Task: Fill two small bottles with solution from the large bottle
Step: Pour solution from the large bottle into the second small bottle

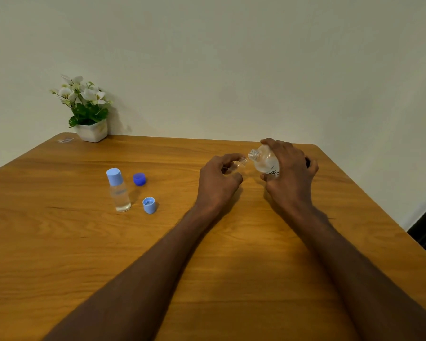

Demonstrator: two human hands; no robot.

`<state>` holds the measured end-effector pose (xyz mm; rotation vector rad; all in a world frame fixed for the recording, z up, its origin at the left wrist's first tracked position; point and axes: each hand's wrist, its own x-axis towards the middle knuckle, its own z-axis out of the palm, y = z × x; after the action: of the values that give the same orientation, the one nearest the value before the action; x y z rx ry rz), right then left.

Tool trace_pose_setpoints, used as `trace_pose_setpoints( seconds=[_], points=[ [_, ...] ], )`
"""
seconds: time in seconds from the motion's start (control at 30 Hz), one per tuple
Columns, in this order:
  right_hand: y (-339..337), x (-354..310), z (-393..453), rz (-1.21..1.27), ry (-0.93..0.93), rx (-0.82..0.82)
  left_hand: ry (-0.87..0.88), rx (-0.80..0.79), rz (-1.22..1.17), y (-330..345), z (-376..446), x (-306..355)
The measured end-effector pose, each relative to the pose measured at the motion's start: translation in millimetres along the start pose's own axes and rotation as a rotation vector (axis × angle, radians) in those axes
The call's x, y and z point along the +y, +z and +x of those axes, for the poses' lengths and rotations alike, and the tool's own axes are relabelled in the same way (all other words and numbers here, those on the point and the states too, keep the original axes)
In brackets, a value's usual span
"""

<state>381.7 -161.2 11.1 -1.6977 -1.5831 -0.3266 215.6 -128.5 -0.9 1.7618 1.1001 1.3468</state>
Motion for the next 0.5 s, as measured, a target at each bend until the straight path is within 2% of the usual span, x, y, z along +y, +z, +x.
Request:
trace_pose_setpoints(
  seconds=[0.5],
  points=[
    [-2.4, -1.2, -0.6, -0.031, -0.041, -0.005, 0.024, 0.014, 0.056, 0.4, -0.5, 0.6]
  ],
)
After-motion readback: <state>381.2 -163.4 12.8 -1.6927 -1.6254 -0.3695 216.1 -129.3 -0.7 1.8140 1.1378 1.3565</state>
